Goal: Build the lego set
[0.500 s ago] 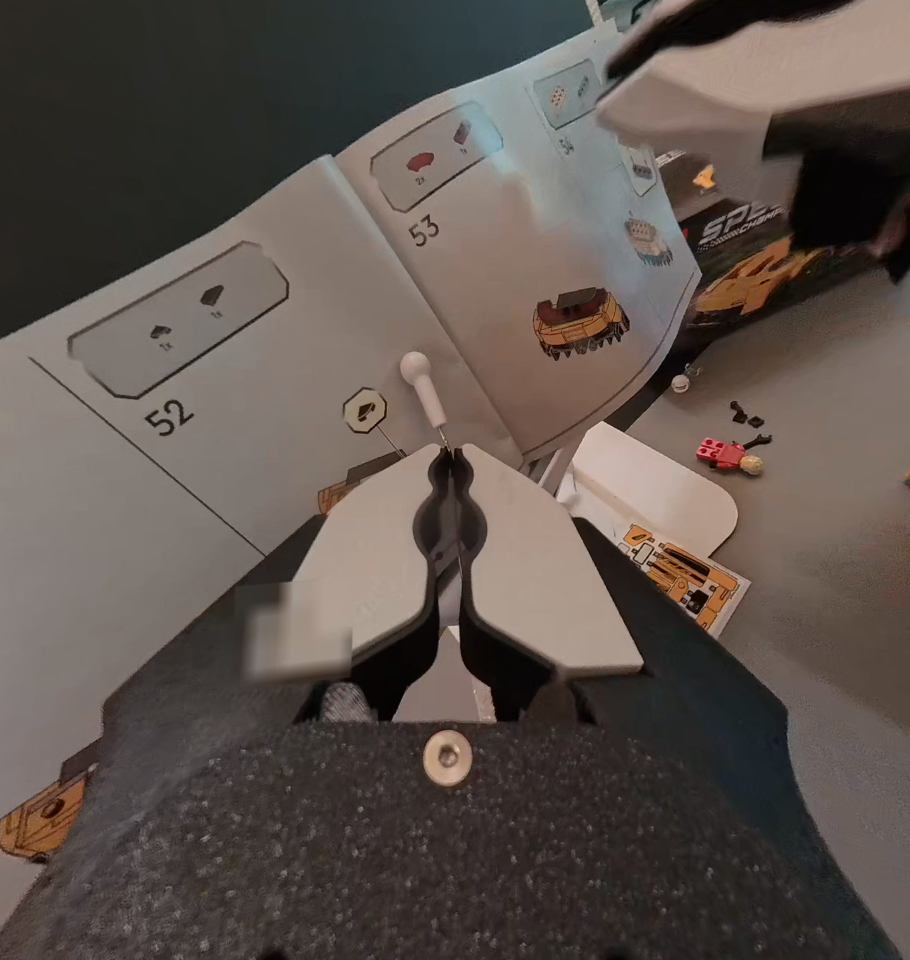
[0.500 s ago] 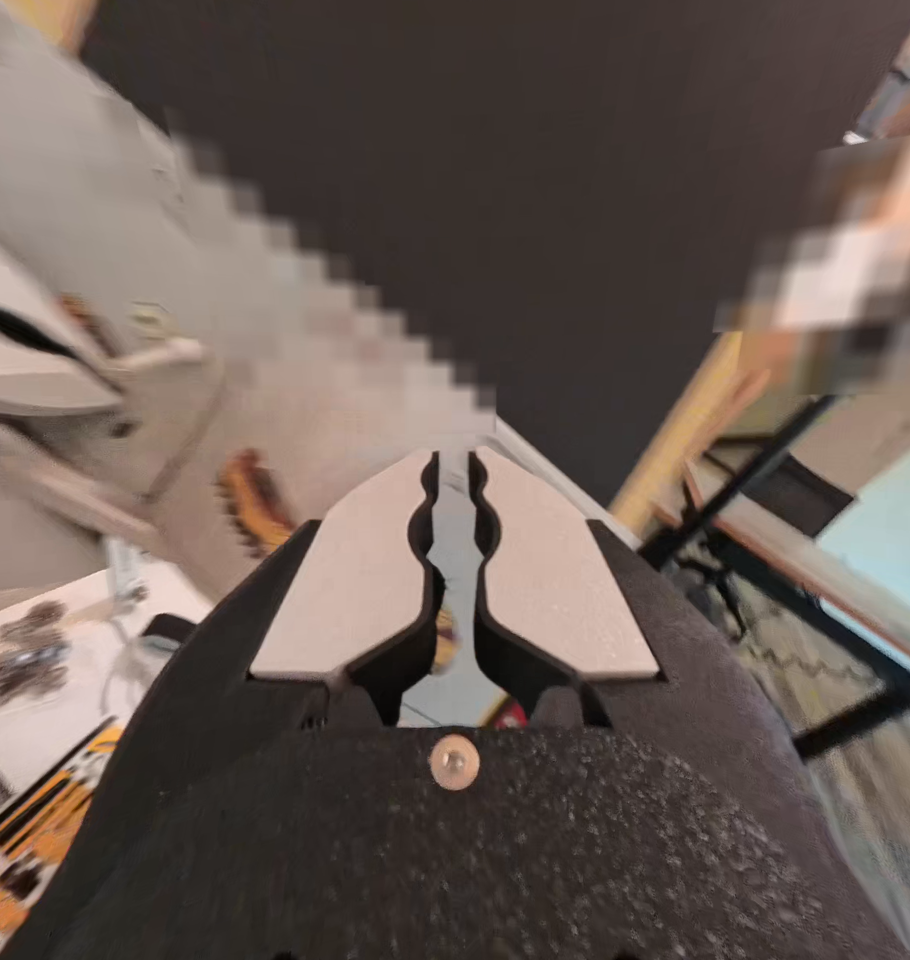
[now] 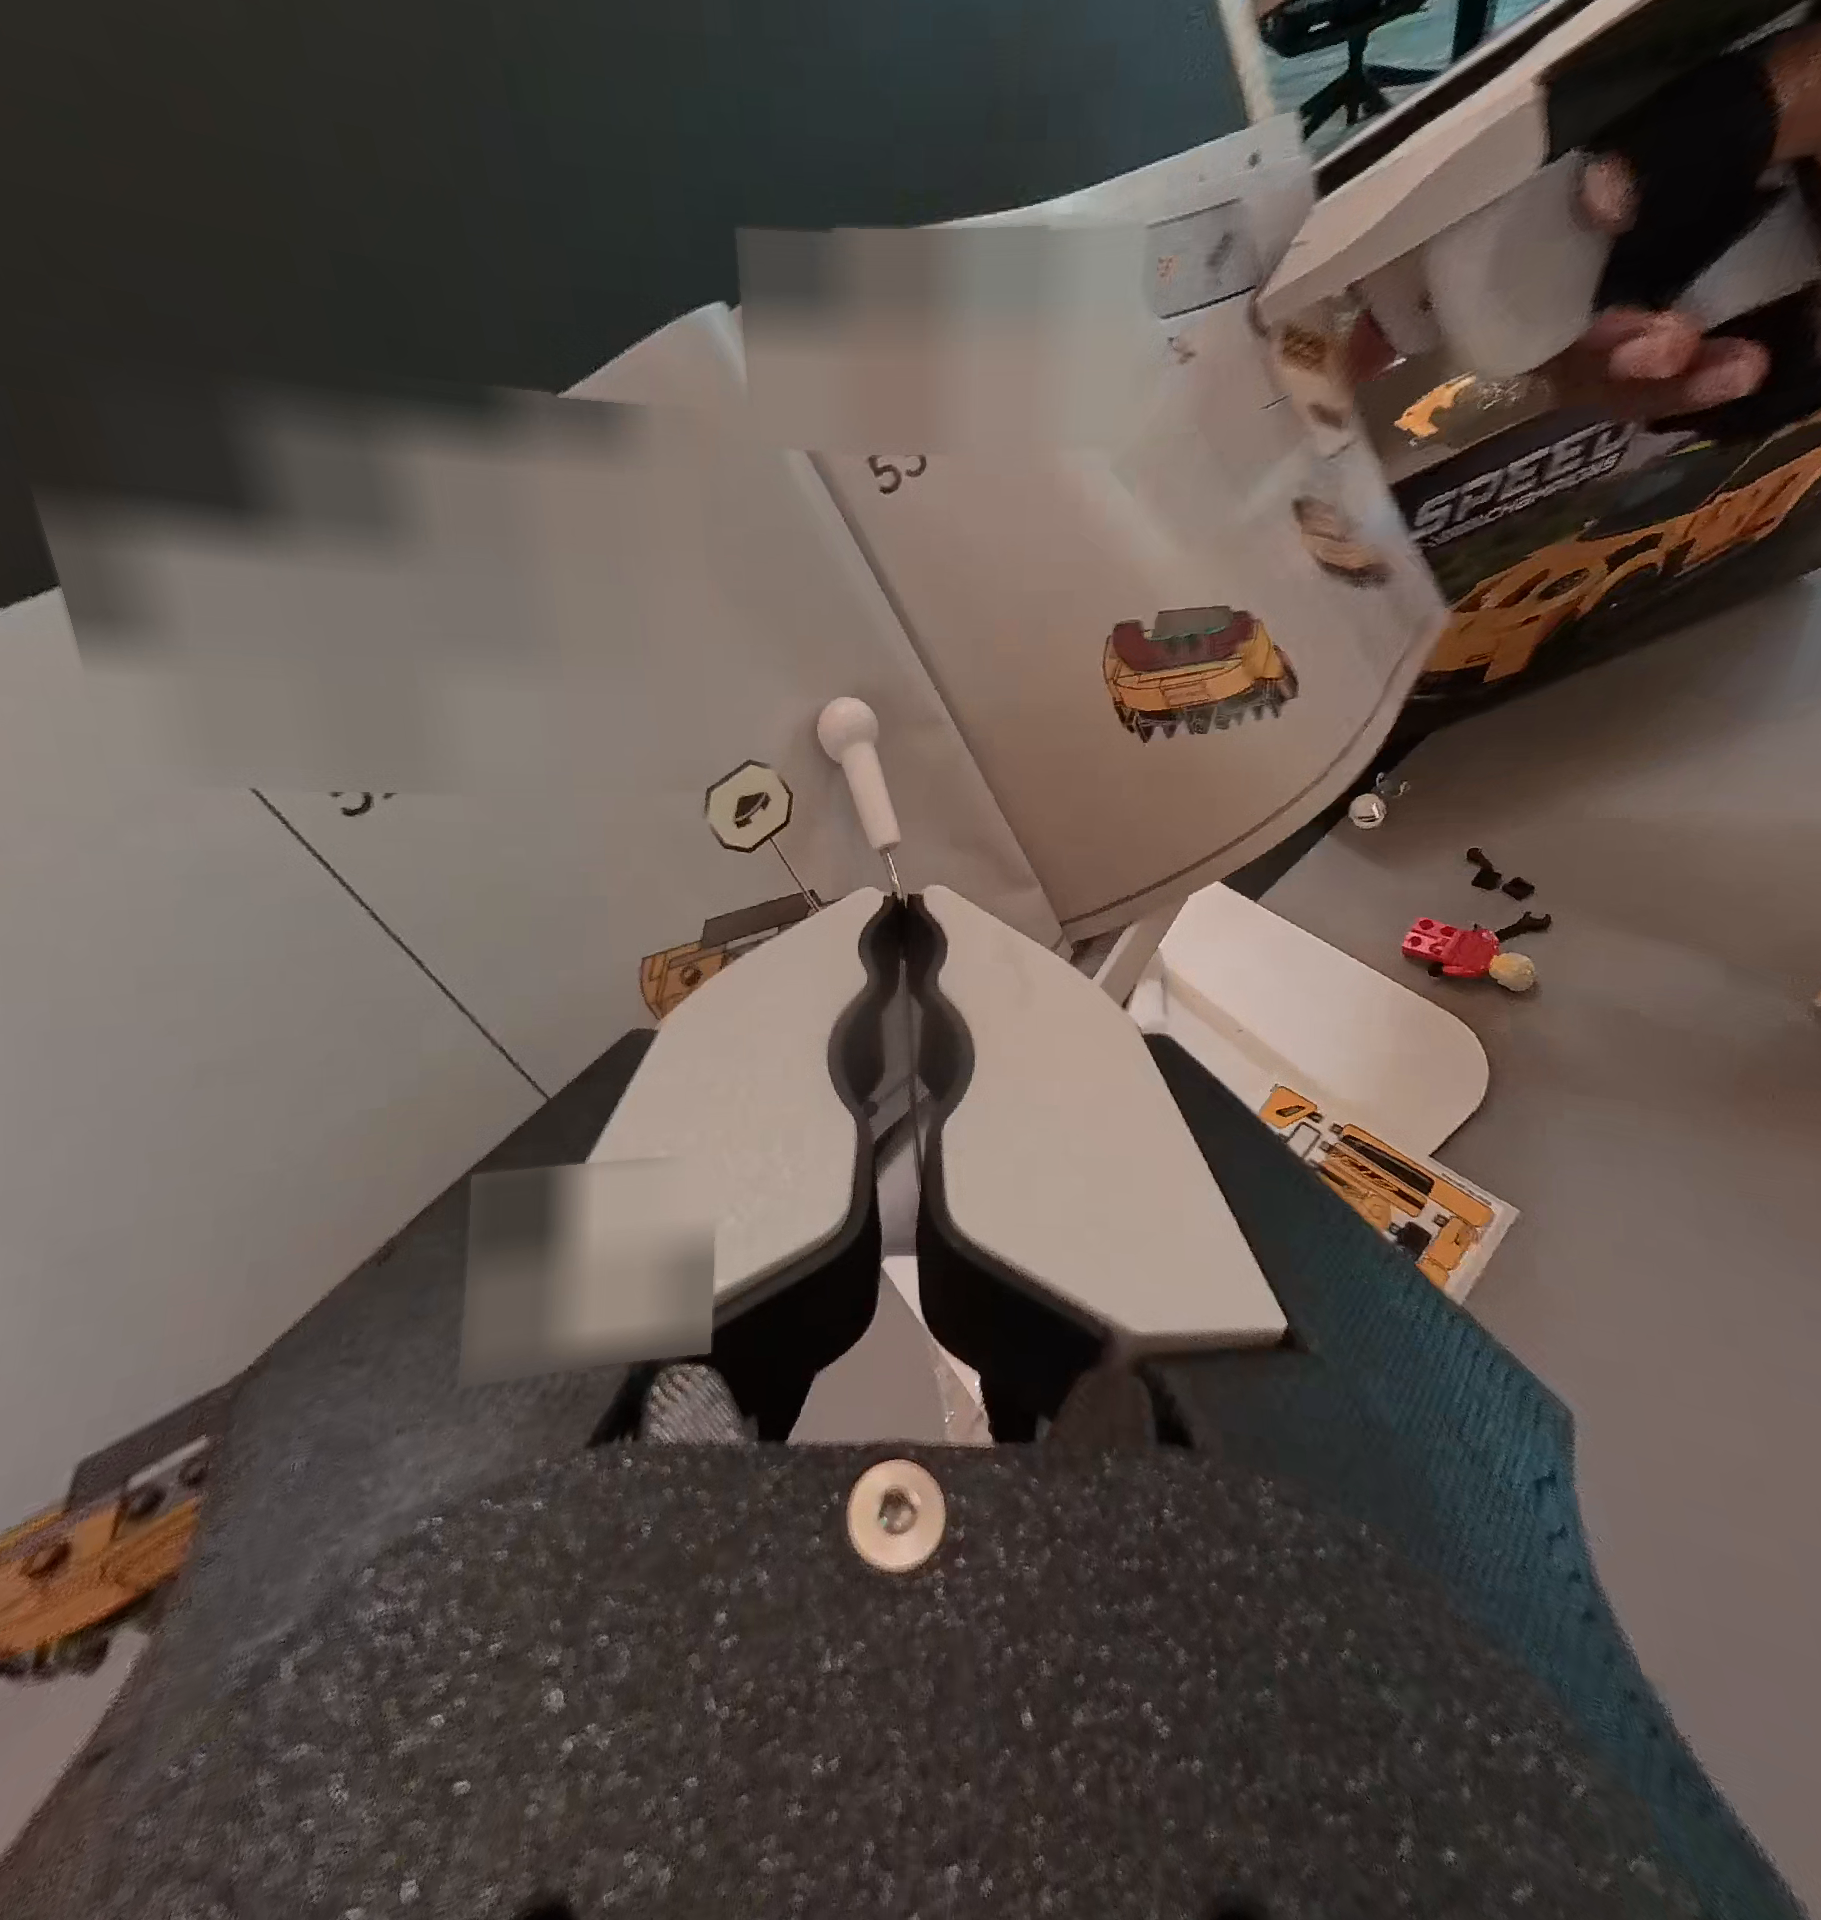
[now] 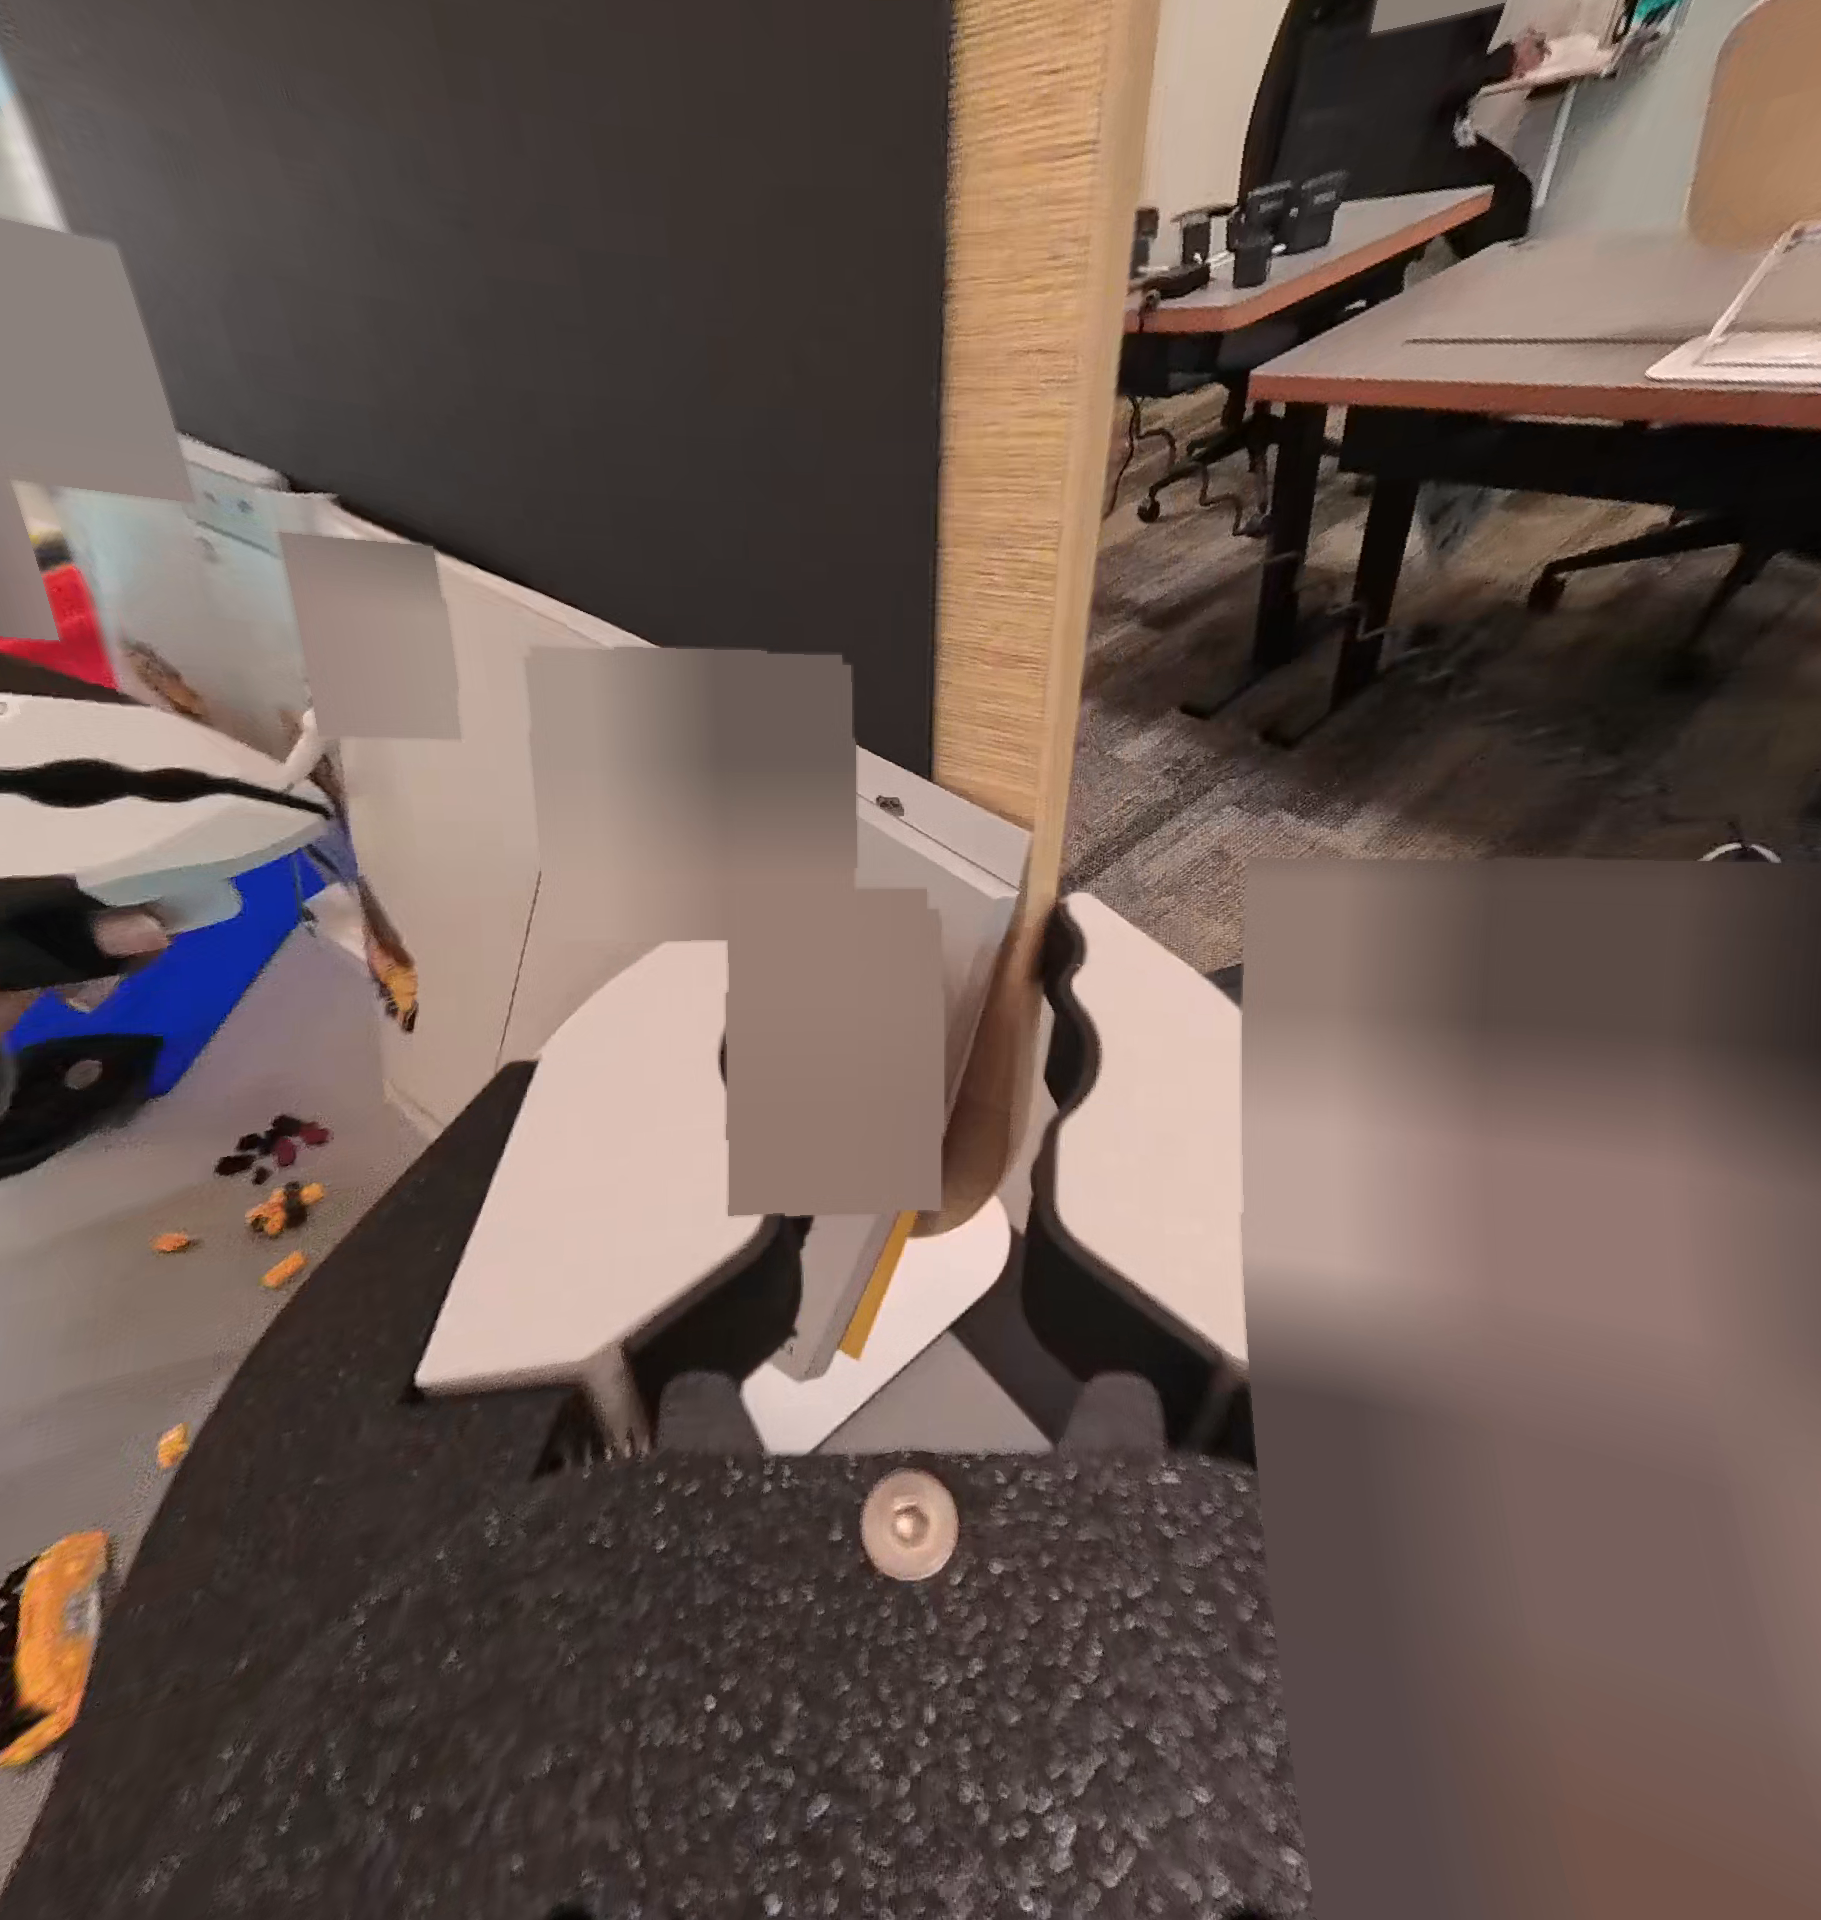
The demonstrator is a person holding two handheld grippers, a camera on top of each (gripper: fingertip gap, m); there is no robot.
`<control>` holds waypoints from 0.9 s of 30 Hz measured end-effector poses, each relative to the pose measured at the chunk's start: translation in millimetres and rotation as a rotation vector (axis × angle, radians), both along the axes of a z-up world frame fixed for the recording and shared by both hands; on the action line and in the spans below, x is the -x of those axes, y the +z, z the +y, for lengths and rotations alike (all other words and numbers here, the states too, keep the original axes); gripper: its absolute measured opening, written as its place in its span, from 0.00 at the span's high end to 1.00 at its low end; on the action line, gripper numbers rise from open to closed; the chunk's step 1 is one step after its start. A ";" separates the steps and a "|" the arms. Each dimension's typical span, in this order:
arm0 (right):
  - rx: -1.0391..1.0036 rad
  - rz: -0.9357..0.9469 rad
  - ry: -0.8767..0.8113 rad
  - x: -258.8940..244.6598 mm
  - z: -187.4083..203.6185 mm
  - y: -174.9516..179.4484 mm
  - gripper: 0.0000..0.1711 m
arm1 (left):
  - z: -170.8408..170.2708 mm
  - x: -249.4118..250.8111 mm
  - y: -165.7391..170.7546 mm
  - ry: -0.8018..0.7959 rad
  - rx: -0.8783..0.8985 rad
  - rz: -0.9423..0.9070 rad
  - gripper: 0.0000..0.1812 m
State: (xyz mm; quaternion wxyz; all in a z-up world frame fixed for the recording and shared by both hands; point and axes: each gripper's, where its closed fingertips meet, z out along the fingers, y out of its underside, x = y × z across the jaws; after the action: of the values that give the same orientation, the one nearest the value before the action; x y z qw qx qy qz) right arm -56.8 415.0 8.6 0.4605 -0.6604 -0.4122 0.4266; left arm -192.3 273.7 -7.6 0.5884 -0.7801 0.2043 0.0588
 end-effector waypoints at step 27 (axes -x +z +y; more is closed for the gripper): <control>0.280 0.080 -0.056 -34.0 -110.3 -61.5 0.99 | 11.0 15.5 -0.9 0.039 -0.008 0.038 0.99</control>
State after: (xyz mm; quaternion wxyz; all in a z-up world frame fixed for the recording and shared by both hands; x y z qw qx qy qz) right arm -22.8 304.7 -52.9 0.3918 -0.7117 -0.3114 0.4929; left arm -207.8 284.7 -8.5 0.5862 -0.7805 0.1999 0.0856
